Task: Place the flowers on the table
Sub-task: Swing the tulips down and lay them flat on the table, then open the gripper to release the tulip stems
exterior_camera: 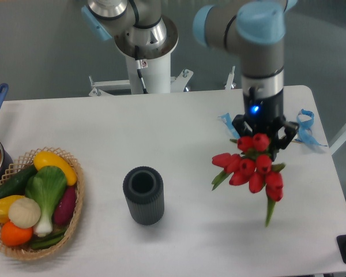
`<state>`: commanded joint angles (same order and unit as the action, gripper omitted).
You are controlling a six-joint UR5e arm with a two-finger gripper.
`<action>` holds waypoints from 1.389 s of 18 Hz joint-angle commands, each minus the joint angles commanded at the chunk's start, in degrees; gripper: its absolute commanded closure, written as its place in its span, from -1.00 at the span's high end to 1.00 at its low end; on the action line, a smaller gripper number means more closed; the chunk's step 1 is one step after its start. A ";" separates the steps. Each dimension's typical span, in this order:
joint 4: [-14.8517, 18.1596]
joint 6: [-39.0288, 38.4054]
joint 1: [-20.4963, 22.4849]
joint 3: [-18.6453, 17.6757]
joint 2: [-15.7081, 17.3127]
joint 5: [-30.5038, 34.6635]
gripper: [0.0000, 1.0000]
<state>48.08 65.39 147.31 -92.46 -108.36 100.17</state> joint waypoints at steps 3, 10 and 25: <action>-0.35 1.05 -1.93 1.05 -5.79 4.93 -0.26; -0.44 2.55 -3.35 6.41 -17.66 5.82 -0.26; 0.43 9.40 -4.67 8.26 -11.28 3.63 1.00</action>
<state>48.51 74.79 142.64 -84.20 -119.64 103.80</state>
